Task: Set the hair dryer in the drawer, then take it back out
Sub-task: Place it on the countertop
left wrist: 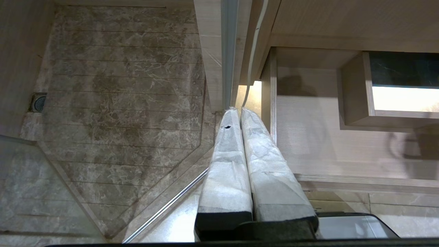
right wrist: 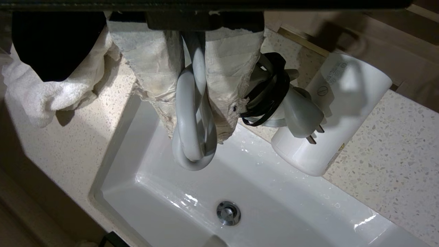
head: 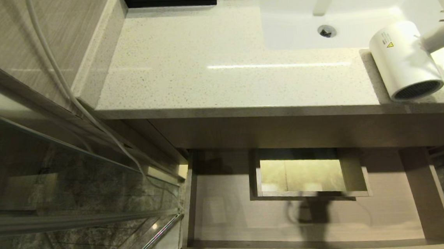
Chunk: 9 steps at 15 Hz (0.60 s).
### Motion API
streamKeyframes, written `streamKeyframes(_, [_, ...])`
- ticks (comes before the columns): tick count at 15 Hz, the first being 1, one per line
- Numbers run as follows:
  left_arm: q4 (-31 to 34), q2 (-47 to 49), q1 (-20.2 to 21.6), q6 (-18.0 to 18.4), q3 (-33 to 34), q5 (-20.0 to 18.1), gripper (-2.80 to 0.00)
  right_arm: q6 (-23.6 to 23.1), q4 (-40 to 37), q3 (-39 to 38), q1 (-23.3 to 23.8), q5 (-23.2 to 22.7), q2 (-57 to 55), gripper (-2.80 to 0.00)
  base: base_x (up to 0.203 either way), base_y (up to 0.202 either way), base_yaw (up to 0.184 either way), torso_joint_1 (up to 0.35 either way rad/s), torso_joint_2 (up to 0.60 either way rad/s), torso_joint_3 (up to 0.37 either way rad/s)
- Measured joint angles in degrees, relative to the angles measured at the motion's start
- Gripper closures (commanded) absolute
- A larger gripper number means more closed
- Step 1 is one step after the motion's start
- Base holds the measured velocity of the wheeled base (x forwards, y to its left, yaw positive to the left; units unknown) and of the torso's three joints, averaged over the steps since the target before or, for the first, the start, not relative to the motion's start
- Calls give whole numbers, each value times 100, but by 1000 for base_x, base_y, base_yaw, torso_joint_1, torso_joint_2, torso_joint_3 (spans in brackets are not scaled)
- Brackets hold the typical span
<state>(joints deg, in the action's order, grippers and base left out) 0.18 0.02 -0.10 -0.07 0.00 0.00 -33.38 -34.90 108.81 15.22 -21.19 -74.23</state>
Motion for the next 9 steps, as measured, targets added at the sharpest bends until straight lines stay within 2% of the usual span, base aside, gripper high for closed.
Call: streamKeyframes(9, [0, 0, 0, 2, 0, 0, 0, 12, -640, -62, 121, -28, -71, 0, 0, 0, 0, 0, 0, 0])
